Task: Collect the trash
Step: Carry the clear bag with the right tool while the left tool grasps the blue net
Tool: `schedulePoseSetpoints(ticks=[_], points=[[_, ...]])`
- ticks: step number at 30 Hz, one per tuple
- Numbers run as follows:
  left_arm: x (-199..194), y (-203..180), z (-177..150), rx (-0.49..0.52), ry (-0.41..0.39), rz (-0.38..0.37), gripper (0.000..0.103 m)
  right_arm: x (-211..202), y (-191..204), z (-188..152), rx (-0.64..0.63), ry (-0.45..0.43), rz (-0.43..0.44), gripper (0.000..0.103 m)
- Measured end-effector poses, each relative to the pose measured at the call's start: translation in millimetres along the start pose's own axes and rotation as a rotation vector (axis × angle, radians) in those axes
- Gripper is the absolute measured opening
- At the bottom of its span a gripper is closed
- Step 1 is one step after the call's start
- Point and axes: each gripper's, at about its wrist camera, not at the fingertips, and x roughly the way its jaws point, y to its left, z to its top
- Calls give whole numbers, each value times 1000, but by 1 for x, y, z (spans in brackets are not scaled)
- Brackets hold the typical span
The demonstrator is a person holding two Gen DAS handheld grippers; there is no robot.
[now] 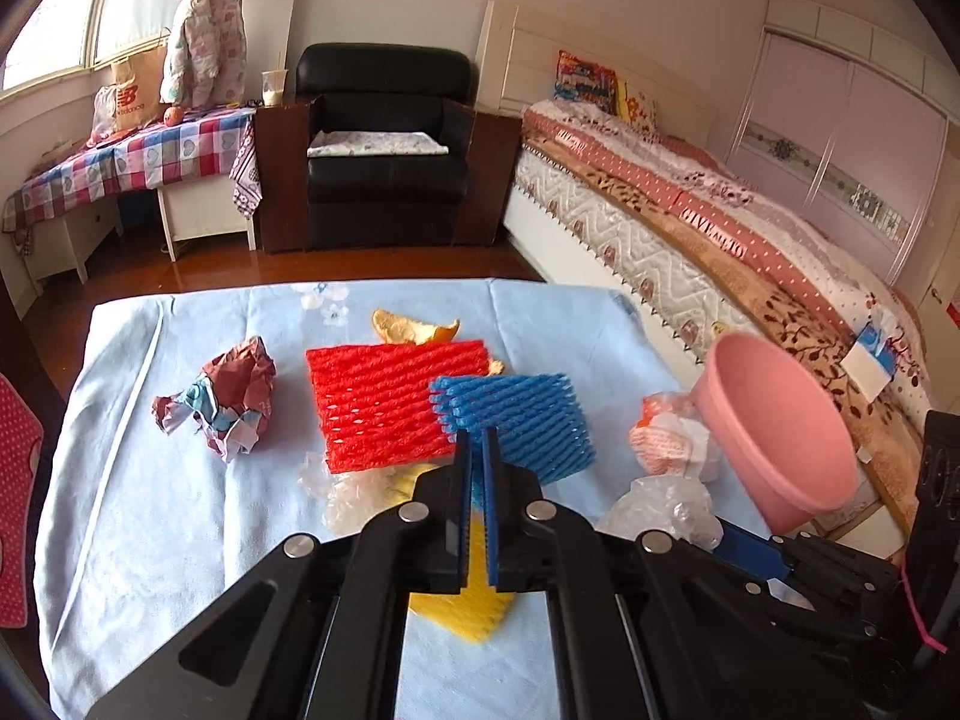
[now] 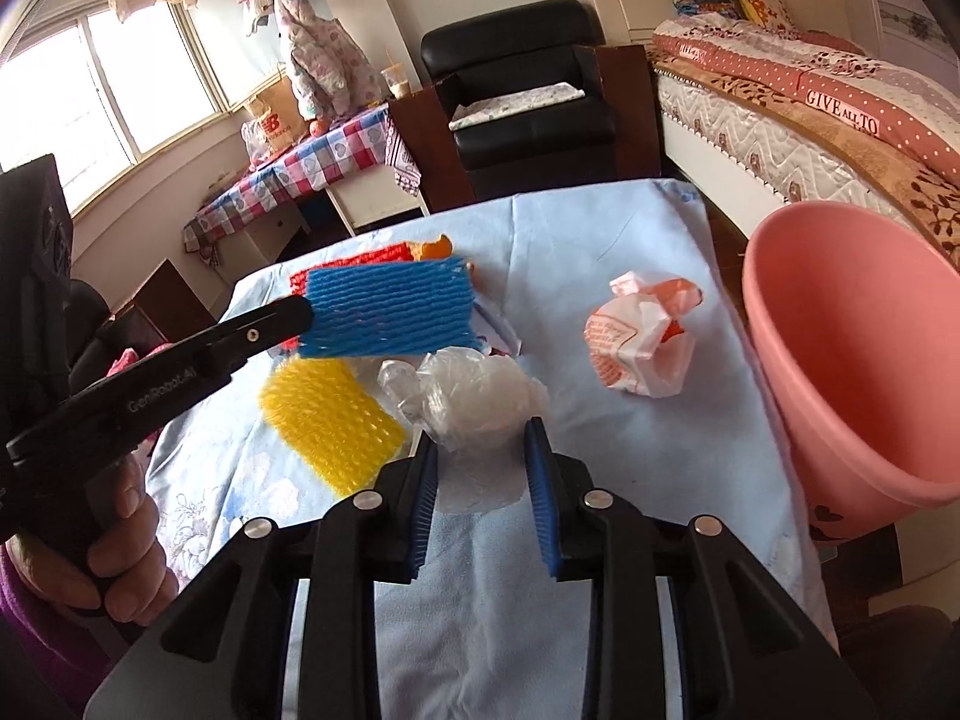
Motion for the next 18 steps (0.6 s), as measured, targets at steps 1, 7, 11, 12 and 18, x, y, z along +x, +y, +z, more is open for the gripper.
schedulePoseSetpoints(ticks=[1,7,11,12,18], points=[[-5,-1,1,-1,-8,-5,2,-4,-1,1,1,-13,-1,29],[-30,-15,7,3,-60,-36,2,-26,-8,6,14,-78,-13,29],[-45,-27,13,17,-91,-62,2,-41,-19,7,30,-120,-27,29],[-48,-30,14,20,-96,-68,2,-44,-21,8,34,-130,-31,29],[-57,-55,21,43,-116,-108,2,-65,-46,15,82,-192,-74,29]])
